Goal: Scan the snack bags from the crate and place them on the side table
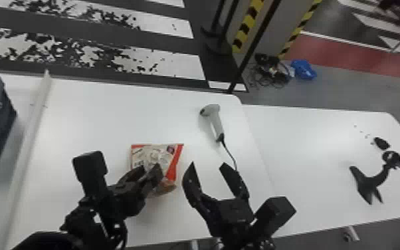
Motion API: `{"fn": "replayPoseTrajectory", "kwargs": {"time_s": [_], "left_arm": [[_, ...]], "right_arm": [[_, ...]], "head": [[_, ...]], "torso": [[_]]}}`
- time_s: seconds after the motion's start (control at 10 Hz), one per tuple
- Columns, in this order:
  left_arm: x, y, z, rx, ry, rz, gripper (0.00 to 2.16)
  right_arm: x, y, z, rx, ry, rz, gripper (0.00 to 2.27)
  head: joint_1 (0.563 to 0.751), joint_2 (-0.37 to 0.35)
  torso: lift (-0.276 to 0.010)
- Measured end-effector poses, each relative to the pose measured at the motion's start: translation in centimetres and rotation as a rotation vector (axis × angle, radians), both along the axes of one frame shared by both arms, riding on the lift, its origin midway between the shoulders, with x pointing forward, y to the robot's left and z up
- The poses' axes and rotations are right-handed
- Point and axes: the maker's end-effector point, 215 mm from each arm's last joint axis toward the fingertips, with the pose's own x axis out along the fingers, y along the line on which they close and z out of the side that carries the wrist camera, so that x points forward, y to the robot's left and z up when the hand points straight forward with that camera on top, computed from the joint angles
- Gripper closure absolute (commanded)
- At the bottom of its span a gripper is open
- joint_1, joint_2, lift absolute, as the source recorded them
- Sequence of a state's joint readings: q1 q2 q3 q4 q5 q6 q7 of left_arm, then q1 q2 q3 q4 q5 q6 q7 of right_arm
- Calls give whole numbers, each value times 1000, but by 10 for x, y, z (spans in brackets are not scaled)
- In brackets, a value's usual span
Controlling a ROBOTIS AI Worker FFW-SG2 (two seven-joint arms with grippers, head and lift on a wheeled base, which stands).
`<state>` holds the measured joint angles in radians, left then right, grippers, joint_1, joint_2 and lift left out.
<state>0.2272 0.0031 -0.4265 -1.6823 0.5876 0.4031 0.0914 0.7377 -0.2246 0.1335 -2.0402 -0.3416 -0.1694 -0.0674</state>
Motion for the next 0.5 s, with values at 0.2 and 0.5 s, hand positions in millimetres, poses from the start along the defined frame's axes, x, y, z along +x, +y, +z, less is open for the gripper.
{"fn": "replayPoseTrajectory", "kwargs": {"time_s": [0.2,0.5], "left_arm": [[9,4,19,-25,-49,32,36],[20,24,56,-39,-149,86,36]], "right_arm": [[0,1,2,0,-3,2,93],[1,2,4,0,-6,6,147]], "head": [[695,-350],[695,-334]], "torso": [[-50],[-50]]}}
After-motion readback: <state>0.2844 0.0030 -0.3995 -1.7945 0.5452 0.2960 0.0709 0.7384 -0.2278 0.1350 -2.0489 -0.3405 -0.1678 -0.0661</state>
